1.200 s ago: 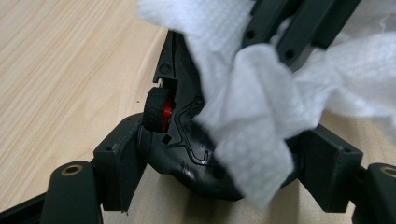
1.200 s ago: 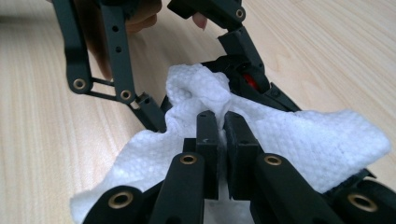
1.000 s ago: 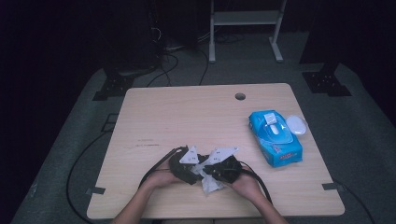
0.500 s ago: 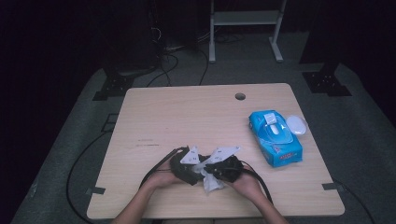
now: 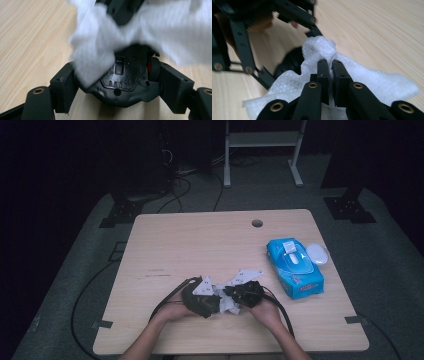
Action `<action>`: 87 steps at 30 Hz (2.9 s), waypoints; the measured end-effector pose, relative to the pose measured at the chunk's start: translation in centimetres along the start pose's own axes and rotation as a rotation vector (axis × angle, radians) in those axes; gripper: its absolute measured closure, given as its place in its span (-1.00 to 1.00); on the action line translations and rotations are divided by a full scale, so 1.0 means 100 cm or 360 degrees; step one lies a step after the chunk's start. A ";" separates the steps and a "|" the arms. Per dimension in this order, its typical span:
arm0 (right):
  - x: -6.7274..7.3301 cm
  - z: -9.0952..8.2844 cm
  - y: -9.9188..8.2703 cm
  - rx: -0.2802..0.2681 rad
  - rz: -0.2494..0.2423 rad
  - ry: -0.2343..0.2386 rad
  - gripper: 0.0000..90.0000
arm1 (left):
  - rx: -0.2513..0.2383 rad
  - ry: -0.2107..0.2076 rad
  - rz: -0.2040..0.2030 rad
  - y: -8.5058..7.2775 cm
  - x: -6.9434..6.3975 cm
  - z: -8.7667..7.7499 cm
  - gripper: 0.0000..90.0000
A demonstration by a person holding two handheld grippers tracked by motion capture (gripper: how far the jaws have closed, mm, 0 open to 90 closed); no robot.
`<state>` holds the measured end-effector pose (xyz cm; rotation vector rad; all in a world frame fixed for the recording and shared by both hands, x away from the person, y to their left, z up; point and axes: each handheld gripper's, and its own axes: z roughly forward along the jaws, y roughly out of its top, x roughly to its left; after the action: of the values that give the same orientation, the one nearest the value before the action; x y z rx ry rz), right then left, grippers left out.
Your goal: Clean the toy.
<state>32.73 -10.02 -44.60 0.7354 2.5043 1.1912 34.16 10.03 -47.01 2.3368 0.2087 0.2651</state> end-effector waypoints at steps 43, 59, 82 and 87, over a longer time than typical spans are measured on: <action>-0.006 -0.004 -0.003 0.0008 -0.0004 -0.0054 0.89 | 0.0017 0.0002 -0.0002 -0.004 0.003 -0.001 -0.46; -0.007 -0.002 -0.001 0.0001 0.0006 -0.0116 0.89 | 0.0024 0.0000 0.0003 -0.004 0.002 0.000 -0.46; -0.013 -0.056 -0.050 0.0039 0.0065 -0.0151 0.89 | 0.0037 0.0003 0.0020 -0.004 0.003 0.001 -0.46; -0.024 -0.051 -0.044 -0.0002 0.0150 -0.0154 0.89 | 0.0035 0.0016 0.0022 -0.004 0.002 0.000 -0.46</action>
<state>31.00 -16.95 -44.79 0.8980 2.4138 1.1586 34.37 10.32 -47.24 2.3596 0.2013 0.2827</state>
